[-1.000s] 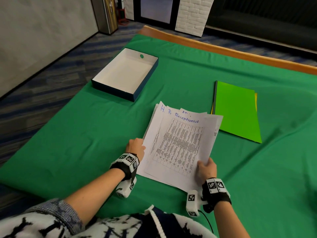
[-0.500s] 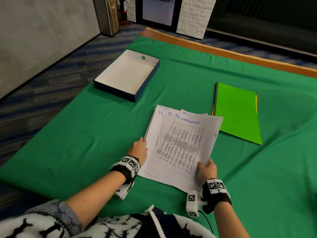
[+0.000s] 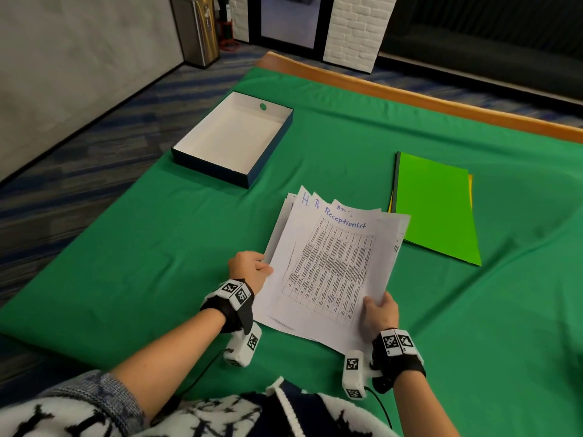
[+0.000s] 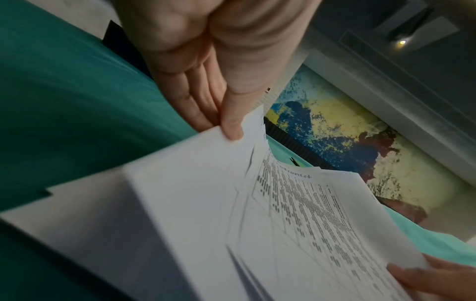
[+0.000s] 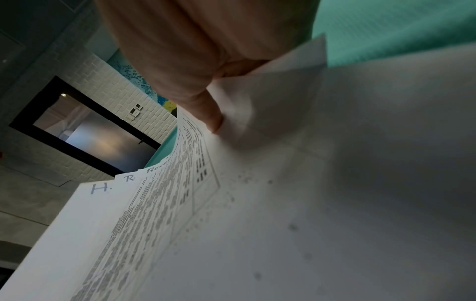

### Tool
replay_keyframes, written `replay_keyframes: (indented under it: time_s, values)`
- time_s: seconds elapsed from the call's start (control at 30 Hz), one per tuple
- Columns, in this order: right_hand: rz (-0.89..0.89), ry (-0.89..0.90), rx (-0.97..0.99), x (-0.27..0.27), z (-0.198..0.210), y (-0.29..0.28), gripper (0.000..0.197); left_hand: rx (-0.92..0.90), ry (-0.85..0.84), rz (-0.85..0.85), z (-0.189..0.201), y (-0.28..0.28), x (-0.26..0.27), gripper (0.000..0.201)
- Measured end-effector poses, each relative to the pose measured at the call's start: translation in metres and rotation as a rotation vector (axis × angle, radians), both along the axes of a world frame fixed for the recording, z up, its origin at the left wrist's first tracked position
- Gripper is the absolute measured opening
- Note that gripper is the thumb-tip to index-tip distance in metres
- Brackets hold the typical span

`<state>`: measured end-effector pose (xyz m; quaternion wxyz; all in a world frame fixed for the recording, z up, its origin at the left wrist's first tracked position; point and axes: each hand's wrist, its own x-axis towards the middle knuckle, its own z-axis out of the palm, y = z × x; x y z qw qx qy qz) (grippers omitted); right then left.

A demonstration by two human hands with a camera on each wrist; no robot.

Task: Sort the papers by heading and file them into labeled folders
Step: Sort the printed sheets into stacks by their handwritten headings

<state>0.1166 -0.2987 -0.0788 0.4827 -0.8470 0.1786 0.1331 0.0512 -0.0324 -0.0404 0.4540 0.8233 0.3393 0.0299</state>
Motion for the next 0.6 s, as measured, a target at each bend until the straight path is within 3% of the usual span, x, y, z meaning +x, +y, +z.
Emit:
replay_keyframes:
  time_s: [0.23, 0.37, 0.47, 0.6]
  values:
    - [-0.005, 0.018, 0.011, 0.001, 0.000, 0.000, 0.031, -0.080, 0.057, 0.121, 0.001, 0.011, -0.007, 0.032]
    - [-0.007, 0.023, 0.032, 0.001, 0.003, 0.001, 0.031, -0.103, -0.028, 0.232, -0.002, 0.014, -0.008, 0.024]
    - [0.007, 0.012, 0.009, 0.002, 0.000, 0.000, 0.032, -0.058, -0.038, 0.159, 0.001, 0.015, -0.007, 0.019]
    - [0.013, 0.013, 0.006, 0.002, 0.000, -0.001, 0.033, -0.046, 0.082, -0.017, 0.003, 0.011, -0.004, 0.022]
